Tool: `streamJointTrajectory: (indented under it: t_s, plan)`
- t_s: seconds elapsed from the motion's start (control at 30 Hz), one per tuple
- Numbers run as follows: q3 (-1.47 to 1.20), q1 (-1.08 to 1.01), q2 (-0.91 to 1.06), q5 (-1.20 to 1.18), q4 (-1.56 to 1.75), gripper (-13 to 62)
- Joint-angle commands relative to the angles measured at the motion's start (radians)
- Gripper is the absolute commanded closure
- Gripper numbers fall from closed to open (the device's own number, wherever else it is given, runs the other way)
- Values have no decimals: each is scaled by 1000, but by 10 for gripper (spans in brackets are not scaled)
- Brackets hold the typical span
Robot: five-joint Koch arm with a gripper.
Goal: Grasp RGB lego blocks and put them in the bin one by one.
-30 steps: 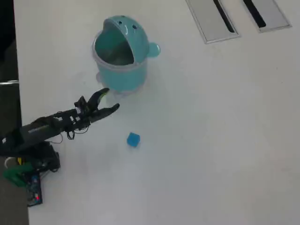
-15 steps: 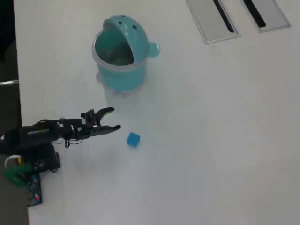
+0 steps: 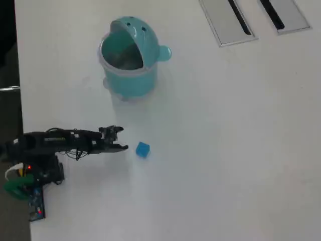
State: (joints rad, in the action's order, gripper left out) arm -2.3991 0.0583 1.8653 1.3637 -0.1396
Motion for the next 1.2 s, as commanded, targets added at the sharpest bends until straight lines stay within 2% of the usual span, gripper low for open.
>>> streamJointTrajectory:
  t_s: [0.0,0.6,1.17]
  plan:
    - [87,-3,-46,-11,64,170]
    - [313,-97,-379,-17,137,169]
    - [362,-124,-525,-17,258,172]
